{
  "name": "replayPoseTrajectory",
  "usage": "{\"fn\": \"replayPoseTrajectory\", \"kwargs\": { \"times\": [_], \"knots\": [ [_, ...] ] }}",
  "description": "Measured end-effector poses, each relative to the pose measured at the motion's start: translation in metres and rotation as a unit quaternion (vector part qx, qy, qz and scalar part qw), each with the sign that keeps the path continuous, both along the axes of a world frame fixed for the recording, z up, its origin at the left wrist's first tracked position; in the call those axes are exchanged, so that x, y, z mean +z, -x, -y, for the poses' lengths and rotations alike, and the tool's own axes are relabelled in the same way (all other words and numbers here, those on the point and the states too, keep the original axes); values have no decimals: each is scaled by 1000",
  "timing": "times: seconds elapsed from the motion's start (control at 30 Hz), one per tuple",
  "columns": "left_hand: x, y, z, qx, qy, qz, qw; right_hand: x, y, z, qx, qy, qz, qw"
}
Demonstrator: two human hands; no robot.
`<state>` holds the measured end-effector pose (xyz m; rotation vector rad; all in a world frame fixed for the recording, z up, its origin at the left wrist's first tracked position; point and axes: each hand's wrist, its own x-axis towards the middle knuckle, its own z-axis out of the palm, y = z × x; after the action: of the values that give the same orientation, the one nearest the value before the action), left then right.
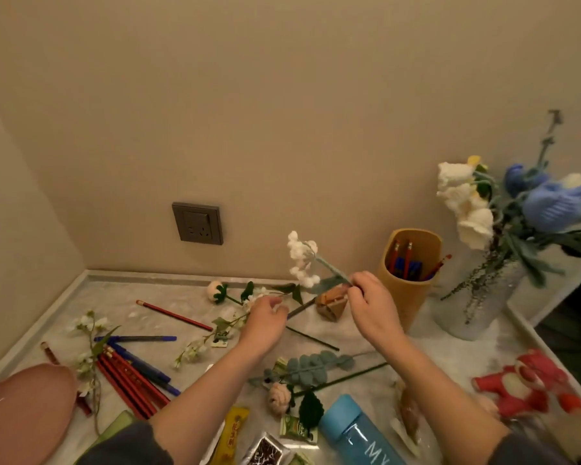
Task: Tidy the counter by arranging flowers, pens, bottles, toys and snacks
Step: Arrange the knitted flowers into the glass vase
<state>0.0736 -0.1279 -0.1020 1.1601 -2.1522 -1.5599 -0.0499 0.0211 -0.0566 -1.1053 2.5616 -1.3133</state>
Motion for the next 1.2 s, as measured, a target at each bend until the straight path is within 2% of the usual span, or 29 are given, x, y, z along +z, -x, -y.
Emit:
{"fn": "replayPoseTrajectory", "kwargs": {
  "times": [0.17, 0.33, 0.43, 0.53, 0.6, 0.73, 0.87, 1.03, 1.2],
  "knots": [
    [54, 5, -36, -53, 5, -200, 978, 36, -21, -4, 7, 131, 89, 987],
    [111, 17, -78, -137, -43, -309, 940, 73, -33, -29, 9, 241, 185, 953],
    [133, 27, -104, -166, -51, -357, 918, 87, -34, -57, 13, 251, 252, 935],
    [145, 41, -132, -170, -79, -387, 903, 95, -30, -88, -3, 203, 288, 936],
    [150, 51, -146, -165, -80, -401, 898, 97, -27, -105, -26, 188, 258, 947],
    [164, 73, -180, -180, -51, -405, 895, 108, -14, -147, -66, 249, 158, 953],
    [186, 95, -208, -197, -3, -422, 885, 130, 2, -181, -97, 227, 44, 968],
    [235, 120, -225, -238, 12, -478, 845, 177, 25, -198, -104, 213, -24, 971],
    [282, 154, -214, -214, 4, -495, 842, 244, 54, -190, -93, 240, -71, 964]
  ]
}}
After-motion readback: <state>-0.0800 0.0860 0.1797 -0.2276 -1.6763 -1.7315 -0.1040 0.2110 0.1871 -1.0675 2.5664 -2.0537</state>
